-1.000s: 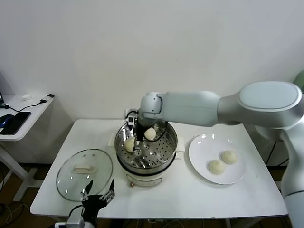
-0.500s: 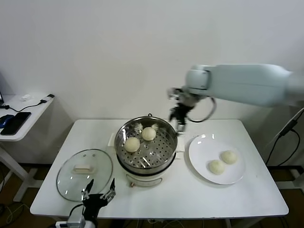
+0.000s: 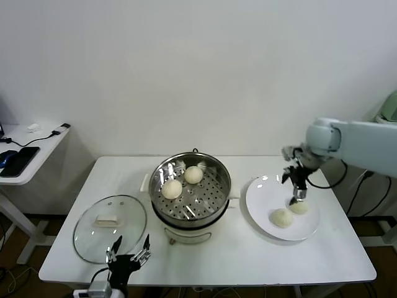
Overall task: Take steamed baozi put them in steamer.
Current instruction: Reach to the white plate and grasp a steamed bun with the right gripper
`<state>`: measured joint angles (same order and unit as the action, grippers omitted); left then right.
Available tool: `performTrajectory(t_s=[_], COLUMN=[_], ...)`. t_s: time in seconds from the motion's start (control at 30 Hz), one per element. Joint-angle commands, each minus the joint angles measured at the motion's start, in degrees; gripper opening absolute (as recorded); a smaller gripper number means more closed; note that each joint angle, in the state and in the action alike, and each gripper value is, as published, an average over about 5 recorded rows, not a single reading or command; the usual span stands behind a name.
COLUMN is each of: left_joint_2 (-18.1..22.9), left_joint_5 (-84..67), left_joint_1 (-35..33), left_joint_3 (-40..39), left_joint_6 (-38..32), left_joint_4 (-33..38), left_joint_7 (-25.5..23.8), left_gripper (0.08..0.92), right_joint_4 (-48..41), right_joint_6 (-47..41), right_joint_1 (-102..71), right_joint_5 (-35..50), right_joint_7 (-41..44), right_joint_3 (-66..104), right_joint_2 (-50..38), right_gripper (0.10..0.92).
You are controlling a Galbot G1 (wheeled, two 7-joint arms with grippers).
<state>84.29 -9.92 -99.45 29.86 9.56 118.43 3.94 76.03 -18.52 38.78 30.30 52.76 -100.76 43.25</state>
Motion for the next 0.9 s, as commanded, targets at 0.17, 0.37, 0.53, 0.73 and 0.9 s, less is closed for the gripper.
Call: performTrajectory(t_s=[0.17,0.37,0.53,0.73,0.9], left_joint_2=[0.30,0.40,0.34,0.27,0.26], left_joint_5=[0.01,0.02,0.01,0.05,0.23], left_joint_1=[-0.58,-1.05,-1.21,-1.28,-1.24], left_joint_3=[0.09,-0.11,-0.08,-0.31,-0.59], left_joint_6=[0.03,-0.16,-0.14,-0.12,-0.11], left_joint_4=[0.22,0.35,0.44,0.41,0.35], left_joint_7=[-0.06,-0.06,-0.06,-0.06,-0.05], left_gripper=[0.823,0.823,0.823,0.823,0.823], right_joint_4=[-5.12,-6.65,-6.46,-6.32,-6.30], right_joint_6=[-2.81,-3.71,-3.83,-3.94,-3.99], right_joint_1=[-15.75,-17.70,-17.93,-18.29,-18.40], right_joint_5=[-6.48,-6.88,-7.20,-7.77,-8.25], right_joint_7=[-3.45,-4.07,-4.00,-4.12,-4.07], right_joint_3=[10.40,11.68,11.67,12.24,12.71], right_joint_2=[1.43,3.29,3.05,2.23,1.70], right_gripper=[0.823,0.823,0.823,0.823,0.822])
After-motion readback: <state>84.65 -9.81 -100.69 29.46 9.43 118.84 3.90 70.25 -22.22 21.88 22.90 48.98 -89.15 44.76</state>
